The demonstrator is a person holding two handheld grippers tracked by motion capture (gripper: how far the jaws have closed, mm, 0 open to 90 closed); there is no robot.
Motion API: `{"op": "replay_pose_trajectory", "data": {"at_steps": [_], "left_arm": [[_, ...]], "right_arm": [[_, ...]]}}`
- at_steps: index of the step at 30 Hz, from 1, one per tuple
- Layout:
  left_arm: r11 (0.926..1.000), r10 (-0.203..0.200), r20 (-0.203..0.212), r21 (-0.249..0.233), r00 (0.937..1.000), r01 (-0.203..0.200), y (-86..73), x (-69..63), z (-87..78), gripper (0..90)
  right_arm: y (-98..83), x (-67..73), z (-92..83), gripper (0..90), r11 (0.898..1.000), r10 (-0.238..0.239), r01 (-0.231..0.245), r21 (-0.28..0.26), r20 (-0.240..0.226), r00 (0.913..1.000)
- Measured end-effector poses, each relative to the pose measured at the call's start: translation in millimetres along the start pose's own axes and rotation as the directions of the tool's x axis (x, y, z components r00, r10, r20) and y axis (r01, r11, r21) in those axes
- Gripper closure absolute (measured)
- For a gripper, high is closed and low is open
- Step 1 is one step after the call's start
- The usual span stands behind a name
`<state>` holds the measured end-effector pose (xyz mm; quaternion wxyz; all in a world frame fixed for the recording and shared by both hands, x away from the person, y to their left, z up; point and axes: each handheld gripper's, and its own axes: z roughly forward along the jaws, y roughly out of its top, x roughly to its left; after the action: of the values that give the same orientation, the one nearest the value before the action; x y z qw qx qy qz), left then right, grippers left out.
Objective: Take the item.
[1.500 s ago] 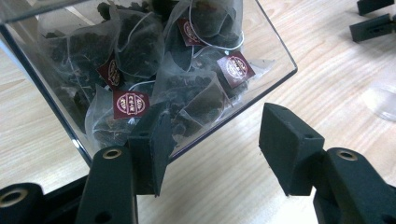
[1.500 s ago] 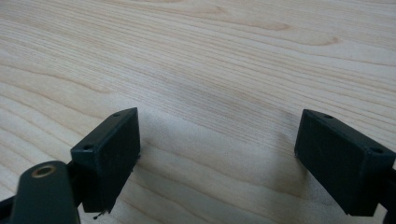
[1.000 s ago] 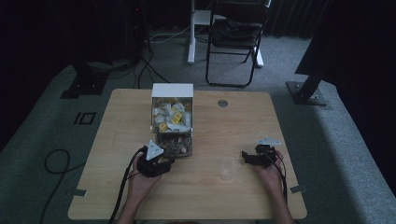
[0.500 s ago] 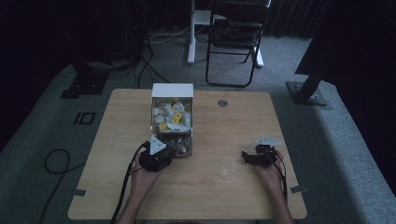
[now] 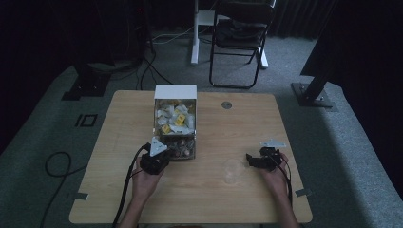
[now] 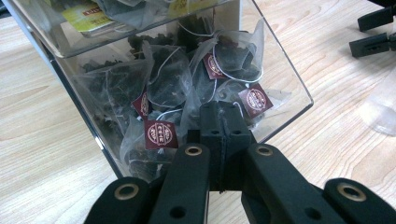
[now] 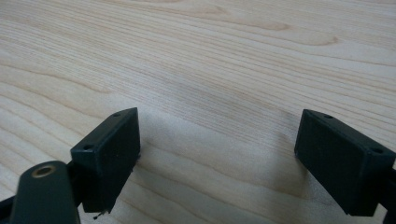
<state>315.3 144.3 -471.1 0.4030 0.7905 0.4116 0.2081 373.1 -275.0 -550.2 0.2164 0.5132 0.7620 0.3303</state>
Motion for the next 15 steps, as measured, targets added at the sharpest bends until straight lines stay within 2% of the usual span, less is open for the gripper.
{"op": "replay_pose_trajectory", "data": {"at_steps": [15], "left_arm": [[0.9995, -0.011, 0.023, -0.029, 0.9997, 0.012, 6.1, -1.8, -10.4, 90.0]], "right_arm": [[0.0, -0.1, 0.0, 14.0, 1.000, -0.001, 0.001, -0.001, 0.000, 1.0000]]}}
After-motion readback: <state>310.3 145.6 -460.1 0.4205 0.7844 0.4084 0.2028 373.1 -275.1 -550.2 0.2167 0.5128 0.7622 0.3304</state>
